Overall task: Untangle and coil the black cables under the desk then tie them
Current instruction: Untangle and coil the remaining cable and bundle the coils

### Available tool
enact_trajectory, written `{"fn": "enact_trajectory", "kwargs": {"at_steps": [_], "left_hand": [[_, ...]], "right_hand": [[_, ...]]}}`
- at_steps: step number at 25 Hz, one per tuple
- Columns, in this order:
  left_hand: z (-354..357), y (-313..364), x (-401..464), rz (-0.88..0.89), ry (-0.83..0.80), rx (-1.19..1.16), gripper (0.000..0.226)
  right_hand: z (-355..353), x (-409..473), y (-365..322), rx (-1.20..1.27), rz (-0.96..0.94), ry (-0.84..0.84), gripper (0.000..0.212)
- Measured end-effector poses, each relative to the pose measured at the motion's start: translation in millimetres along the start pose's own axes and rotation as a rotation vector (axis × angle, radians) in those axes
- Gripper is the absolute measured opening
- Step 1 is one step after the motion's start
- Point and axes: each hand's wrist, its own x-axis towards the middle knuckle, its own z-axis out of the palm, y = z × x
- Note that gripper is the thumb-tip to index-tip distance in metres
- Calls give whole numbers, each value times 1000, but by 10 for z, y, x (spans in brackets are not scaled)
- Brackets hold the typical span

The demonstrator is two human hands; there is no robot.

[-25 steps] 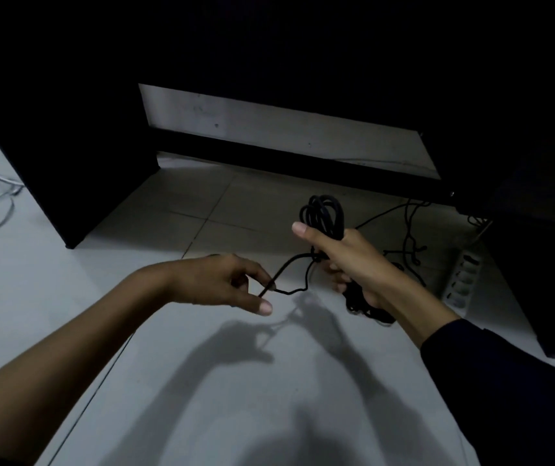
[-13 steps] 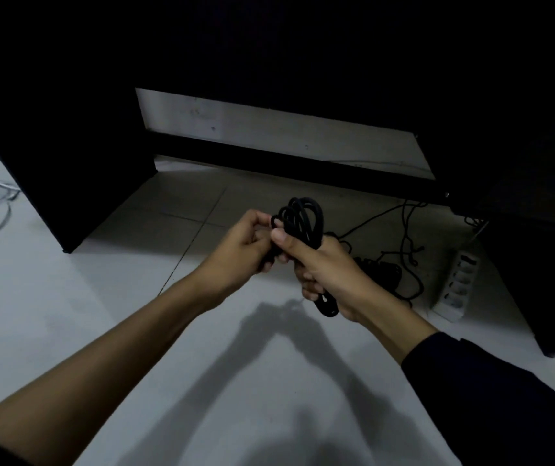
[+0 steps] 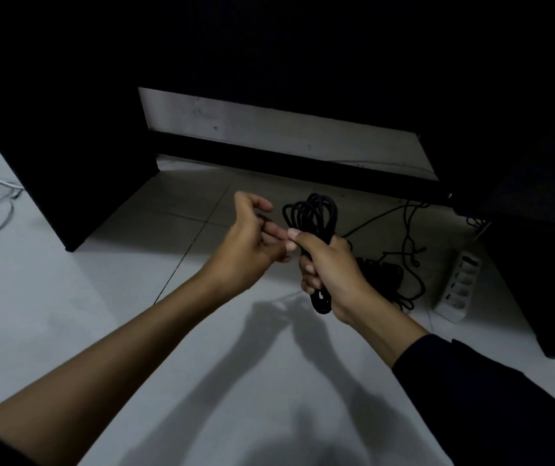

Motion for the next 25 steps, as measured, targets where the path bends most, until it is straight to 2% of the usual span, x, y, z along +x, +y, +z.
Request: {"fn": "enact_trajectory", "kwargs": {"at_steps": [4,8,11,13,17,21,25], "left_hand": [[134,15,-42,90,26,199,38],[191,55,-67,199,99,398,27],[223,19,-144,117,152,365,27],[212,-55,-221,-14,64,311,15],[209,-201,-403,-17,-136,354,28],[273,-311,-426,1,-235,224,26],[315,-460,-399,-59,-329,187,41]], "right_hand": [[9,24,-18,-6,-117,83,36],[42,43,29,-65,-176,140,26],[35,84,3,-13,-192,191,26],[9,125,-57,31,-215,231,23],[-66,195,-185,223,-213,282,22],[-68,180,-237,507,-116,111,21],[-75,162,-267,614,-16,59,23]]}}
